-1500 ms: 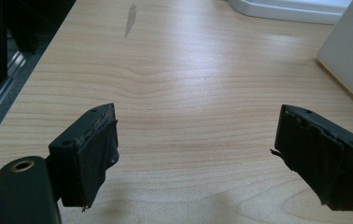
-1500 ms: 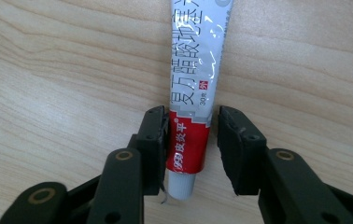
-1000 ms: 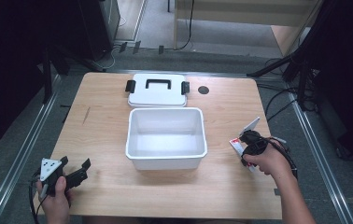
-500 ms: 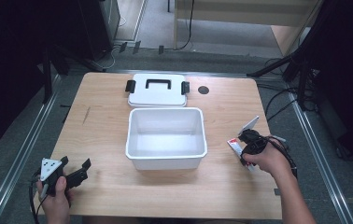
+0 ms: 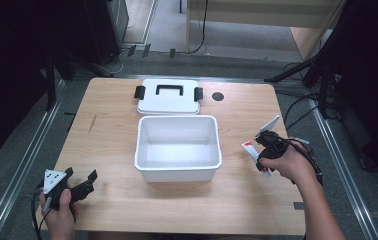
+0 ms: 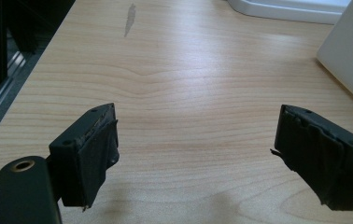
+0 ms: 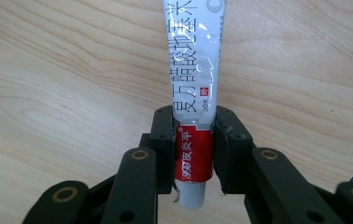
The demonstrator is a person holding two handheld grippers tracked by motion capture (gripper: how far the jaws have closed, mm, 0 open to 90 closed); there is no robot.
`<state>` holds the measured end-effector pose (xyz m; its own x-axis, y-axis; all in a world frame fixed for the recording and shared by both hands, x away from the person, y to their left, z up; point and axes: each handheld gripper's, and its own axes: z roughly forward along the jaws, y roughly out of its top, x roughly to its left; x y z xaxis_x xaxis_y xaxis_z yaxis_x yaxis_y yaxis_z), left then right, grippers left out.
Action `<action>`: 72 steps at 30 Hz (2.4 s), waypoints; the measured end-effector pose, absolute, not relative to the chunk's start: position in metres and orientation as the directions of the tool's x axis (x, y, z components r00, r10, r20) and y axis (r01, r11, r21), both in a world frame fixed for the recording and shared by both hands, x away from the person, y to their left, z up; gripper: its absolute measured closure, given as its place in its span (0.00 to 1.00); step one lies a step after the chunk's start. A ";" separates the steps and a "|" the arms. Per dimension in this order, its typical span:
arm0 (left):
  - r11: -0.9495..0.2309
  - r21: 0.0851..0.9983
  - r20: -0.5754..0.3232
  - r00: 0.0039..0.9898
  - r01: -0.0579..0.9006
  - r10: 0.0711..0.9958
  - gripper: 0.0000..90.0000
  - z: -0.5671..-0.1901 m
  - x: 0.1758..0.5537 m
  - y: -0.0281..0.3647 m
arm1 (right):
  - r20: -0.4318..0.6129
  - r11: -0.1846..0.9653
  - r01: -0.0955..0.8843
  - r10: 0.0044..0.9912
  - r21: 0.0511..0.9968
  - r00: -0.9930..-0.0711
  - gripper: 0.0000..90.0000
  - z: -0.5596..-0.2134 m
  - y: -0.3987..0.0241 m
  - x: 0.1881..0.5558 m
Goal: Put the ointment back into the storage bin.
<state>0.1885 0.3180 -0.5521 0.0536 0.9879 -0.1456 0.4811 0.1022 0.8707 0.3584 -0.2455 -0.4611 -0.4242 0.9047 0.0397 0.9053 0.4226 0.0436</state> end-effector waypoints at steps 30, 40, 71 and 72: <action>0.098 0.868 -0.142 0.056 0.486 0.988 0.16 -0.552 0.189 0.318 | 0.036 0.503 0.859 0.860 0.097 -0.508 0.81 -0.366 -0.176 0.378; 0.094 0.867 -0.140 0.057 0.489 0.989 0.16 -0.552 0.189 0.318 | 0.048 0.549 0.830 0.831 0.098 -0.555 0.81 -0.356 -0.143 0.381; 0.101 0.866 -0.148 0.058 0.491 0.987 0.16 -0.552 0.190 0.318 | 0.100 0.631 0.772 0.765 0.080 -0.636 0.81 -0.377 -0.075 0.385; 0.101 0.866 -0.148 0.058 0.490 0.987 0.16 -0.552 0.190 0.318 | 0.096 0.633 0.771 0.765 0.076 -0.637 0.81 -0.378 -0.074 0.385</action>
<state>0.1902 0.3180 -0.5522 0.0583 0.9872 -0.1482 0.4904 0.1010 0.8656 0.3851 -0.0741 -0.3777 -0.6373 0.7647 0.0958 0.7706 0.6327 0.0762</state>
